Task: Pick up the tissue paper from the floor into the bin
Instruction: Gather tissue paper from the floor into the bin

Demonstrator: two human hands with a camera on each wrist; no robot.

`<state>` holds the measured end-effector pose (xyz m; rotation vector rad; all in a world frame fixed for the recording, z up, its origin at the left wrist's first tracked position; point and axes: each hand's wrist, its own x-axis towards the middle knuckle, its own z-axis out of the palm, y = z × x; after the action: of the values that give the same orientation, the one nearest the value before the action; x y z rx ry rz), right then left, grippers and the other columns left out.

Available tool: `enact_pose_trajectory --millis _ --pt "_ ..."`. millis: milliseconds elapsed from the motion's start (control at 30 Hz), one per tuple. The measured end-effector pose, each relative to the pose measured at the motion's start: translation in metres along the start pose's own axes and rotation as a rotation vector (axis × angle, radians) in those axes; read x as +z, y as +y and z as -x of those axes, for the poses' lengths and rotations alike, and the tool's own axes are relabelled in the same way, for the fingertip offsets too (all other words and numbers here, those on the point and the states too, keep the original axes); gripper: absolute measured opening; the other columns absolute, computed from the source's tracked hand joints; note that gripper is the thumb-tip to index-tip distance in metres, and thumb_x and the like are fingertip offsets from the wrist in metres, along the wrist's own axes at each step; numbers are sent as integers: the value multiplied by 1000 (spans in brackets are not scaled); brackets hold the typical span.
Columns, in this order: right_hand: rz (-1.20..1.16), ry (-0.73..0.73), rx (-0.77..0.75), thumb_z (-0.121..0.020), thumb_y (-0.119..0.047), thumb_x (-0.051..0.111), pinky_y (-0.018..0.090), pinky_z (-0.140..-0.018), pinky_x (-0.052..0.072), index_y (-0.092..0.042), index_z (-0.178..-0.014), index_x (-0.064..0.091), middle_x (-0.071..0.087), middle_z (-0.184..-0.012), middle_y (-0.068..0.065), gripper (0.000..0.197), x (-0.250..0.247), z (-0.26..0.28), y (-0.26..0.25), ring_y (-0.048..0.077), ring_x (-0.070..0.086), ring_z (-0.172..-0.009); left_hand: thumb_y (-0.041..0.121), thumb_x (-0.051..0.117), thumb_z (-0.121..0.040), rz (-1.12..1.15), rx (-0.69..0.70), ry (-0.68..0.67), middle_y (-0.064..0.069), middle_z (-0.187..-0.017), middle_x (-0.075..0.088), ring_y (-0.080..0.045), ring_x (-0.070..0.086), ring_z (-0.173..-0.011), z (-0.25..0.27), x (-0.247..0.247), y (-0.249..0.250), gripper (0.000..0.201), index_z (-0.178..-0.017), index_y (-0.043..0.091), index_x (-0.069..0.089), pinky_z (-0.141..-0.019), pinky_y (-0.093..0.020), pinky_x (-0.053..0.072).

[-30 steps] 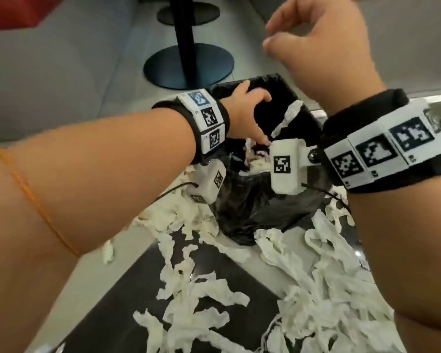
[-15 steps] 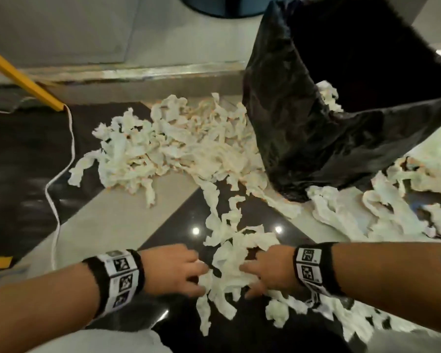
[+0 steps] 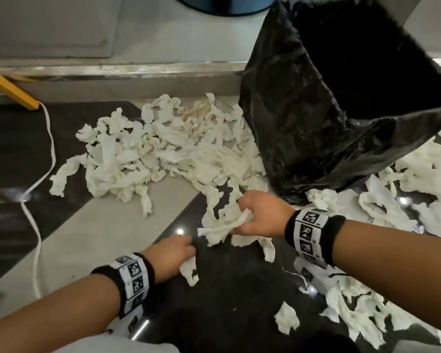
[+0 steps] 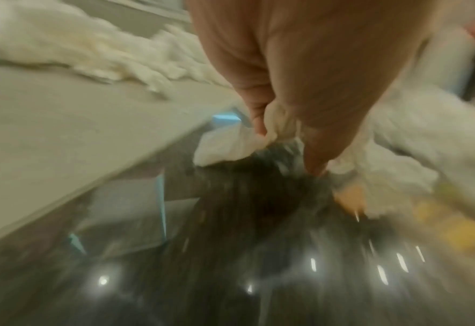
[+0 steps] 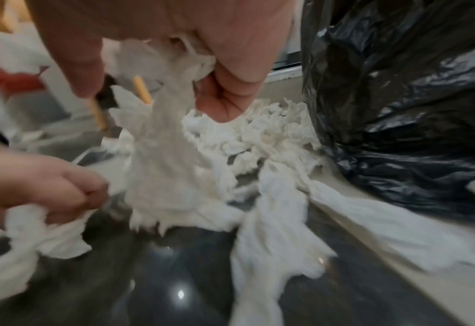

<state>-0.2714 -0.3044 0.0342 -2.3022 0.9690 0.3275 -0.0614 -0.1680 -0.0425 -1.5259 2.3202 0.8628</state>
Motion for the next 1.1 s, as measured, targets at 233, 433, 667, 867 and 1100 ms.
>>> enact_pose_trajectory --millis 233,433,667,867,1100 --pt "-9 40 102 -83 -7 50 34 -89 45 -18 -119 50 48 -120 7 37 14 -37 -8 28 54 -108 4 54 -83 393 -357 356 -6 -101 56 -20 54 -93 2 -42 -40 14 -95 6 60 -83 -29 43" --pt "275 -276 19 -89 -11 51 41 -93 47 -28 -137 37 38 -130 14 52 66 -41 -7 36 55 -109 9 47 -86 398 -559 429 -6 -93 50 -27 54 -86 18 -56 -70 13 -95 16 43 -71 -33 41" --pt "-63 72 44 -82 -34 61 25 -75 40 -20 -94 59 54 -94 -2 18 31 -69 -29 16 53 -89 65 63 -71 375 -831 415 -14 -142 17 -35 49 -117 26 -59 -124 83 -141 39 26 -104 -39 40" --pt "-197 293 101 -76 -10 68 7 -74 33 -12 -89 62 45 -97 -4 14 -7 -83 -30 11 46 -89 28 55 -86 399 -942 329 -23 -120 47 -40 57 -99 24 -46 -154 30 -111 13 54 -84 -39 46" --pt "-129 229 272 -73 -26 77 29 -72 44 -18 -96 57 61 -94 5 32 -16 -50 -5 22 58 -89 17 59 -86 435 -781 519 -22 -116 60 -38 57 -104 27 -53 -144 45 -130 14 49 -88 -42 46"
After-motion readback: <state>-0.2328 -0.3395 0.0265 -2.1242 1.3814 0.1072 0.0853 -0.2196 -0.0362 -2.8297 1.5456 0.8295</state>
